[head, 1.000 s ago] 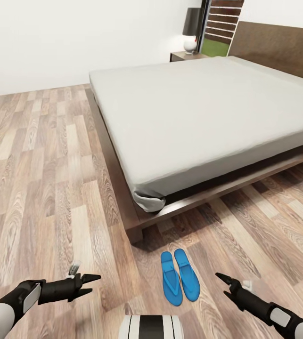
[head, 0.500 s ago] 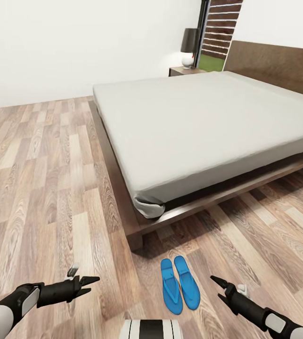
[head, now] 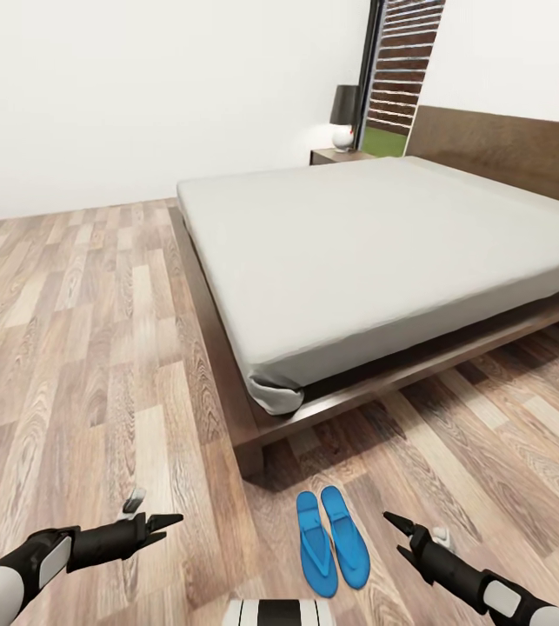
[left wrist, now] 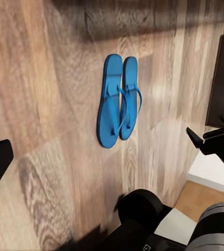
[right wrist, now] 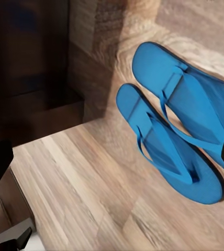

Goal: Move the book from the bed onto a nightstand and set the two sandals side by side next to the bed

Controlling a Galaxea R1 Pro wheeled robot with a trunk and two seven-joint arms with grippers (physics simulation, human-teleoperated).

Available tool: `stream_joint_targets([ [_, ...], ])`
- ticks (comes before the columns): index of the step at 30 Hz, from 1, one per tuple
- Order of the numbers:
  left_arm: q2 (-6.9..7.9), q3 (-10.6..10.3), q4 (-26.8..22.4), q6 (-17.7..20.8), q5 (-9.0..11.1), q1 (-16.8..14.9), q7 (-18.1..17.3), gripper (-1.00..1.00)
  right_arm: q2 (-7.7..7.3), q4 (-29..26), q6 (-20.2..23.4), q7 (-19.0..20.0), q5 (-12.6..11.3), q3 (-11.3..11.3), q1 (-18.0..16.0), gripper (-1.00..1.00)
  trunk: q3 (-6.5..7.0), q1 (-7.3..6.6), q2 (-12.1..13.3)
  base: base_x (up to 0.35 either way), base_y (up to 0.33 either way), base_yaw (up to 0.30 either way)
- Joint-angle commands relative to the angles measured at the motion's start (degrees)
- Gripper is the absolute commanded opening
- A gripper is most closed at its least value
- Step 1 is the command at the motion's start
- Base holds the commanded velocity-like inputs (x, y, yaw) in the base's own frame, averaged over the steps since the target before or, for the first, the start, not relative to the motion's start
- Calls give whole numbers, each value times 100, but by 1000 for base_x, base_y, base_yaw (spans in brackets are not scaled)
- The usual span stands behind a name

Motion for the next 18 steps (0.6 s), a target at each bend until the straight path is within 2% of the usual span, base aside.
stream_joint_targets([
  [1,1,2,27,33,16,-2,-11,100,-1,18,47,15,-2,-44,-6,100,19,-3,0,0,0,0],
  [11,8,5,230,-208,16,-4,-10,100,9,22,54,14,4,-45,-1,100,240,-29,13,0,0,0],
  [18,-2,4,255,-245,22,-4,-4,100,17,23,70,-13,5,-43,-1,100,240,-29,13,0,0,0],
])
